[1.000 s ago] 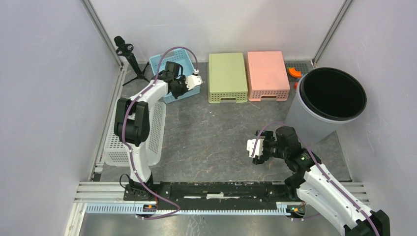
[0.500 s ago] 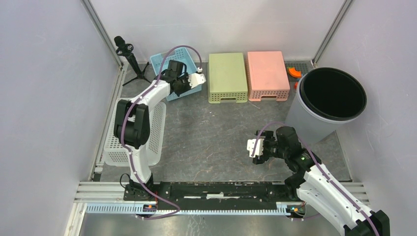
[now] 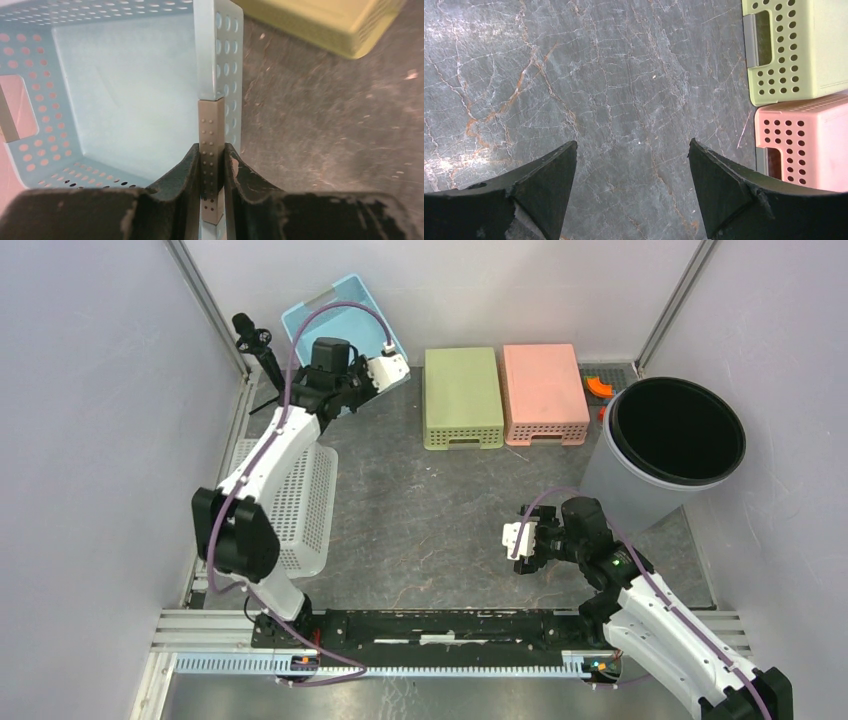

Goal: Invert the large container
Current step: Turn the container upside down at the center of the board.

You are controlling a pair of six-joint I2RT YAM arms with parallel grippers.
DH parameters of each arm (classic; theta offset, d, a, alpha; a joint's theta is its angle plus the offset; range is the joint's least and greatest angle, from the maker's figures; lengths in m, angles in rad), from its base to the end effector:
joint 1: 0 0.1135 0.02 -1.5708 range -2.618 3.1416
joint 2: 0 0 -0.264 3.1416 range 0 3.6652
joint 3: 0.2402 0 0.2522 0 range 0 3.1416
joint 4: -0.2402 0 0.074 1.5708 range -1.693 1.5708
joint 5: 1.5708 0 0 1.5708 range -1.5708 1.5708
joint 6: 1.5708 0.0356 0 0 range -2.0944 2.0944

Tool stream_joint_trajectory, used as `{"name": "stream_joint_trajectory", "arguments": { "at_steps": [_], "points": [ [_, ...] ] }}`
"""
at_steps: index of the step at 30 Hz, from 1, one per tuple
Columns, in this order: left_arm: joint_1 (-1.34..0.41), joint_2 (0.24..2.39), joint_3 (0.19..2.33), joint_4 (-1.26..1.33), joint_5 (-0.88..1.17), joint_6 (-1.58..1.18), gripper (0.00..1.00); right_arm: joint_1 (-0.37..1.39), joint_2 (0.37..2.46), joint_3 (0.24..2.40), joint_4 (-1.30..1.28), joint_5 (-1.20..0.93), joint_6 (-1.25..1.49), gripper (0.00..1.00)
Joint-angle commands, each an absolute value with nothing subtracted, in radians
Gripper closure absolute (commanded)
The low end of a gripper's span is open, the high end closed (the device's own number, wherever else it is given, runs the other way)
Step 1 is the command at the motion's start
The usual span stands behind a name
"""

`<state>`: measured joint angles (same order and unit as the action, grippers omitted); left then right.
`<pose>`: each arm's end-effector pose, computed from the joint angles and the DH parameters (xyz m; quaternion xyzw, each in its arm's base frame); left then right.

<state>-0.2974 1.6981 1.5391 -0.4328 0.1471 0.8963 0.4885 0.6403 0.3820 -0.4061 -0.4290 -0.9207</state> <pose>0.3766 -0.1209 0.3349 0.5233 0.7086 0.0764 0.4672 0.1204 0.0807 0.2011 -0.6400 0.6089 0.0952 0.4589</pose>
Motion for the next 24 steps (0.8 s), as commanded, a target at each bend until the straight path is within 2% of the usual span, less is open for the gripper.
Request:
{"name": "stream_joint_trajectory", "arguments": {
  "at_steps": [1,15,24],
  "points": [
    [-0.322,1.528,1.577,-0.491,0.306,0.765,0.98,0.485,0.63,0.385,-0.382,-0.462,-0.907,0.12],
    [-0.337,1.152,1.426,-0.619,0.723,0.459,0.98,0.485,0.603,0.459,-0.352,-0.511,-0.852,0.11],
    [-0.337,1.045,1.34,-0.622,0.956,0.264,0.98,0.484,0.59,0.559,-0.41,-0.525,-0.855,0.1]
  ]
}}
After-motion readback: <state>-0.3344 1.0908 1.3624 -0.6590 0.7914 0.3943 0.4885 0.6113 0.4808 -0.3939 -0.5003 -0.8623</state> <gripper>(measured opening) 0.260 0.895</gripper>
